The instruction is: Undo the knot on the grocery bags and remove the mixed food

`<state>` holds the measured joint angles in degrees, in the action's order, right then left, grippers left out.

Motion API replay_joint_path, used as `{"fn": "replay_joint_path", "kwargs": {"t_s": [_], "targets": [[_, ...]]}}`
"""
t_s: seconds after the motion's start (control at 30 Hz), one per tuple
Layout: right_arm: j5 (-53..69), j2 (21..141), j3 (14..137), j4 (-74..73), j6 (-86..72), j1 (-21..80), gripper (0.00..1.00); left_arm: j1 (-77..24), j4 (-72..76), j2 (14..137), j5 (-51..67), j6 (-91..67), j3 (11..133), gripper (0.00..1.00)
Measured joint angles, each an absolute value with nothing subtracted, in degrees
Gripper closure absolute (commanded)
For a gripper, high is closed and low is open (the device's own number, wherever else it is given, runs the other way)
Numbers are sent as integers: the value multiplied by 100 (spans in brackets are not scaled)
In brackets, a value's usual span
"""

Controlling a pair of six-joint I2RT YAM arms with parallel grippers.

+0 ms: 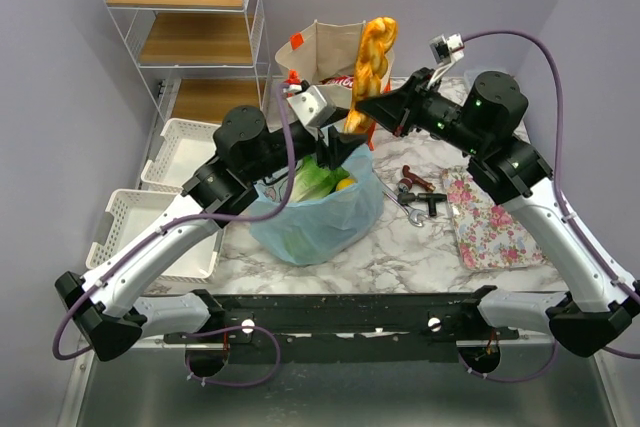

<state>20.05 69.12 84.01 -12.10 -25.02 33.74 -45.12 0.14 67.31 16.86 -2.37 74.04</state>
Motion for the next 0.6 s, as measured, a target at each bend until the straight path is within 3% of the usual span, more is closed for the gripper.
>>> {"fn": "replay_joint_path", "kwargs": {"t_s": [0.07, 0.3, 0.6], "targets": [[1756, 6914, 8497, -1428, -2383, 3374, 99, -4541, -145, 6733, 1691, -91, 7481, 13], [639, 6897, 8986, -2563, -1363, 3192, 99, -4077, -854, 6501, 1876, 174, 7553, 7], [873, 7483, 8976, -4241, 530, 504, 99, -3426, -1817, 6265, 2202, 502, 7553, 6]]}}
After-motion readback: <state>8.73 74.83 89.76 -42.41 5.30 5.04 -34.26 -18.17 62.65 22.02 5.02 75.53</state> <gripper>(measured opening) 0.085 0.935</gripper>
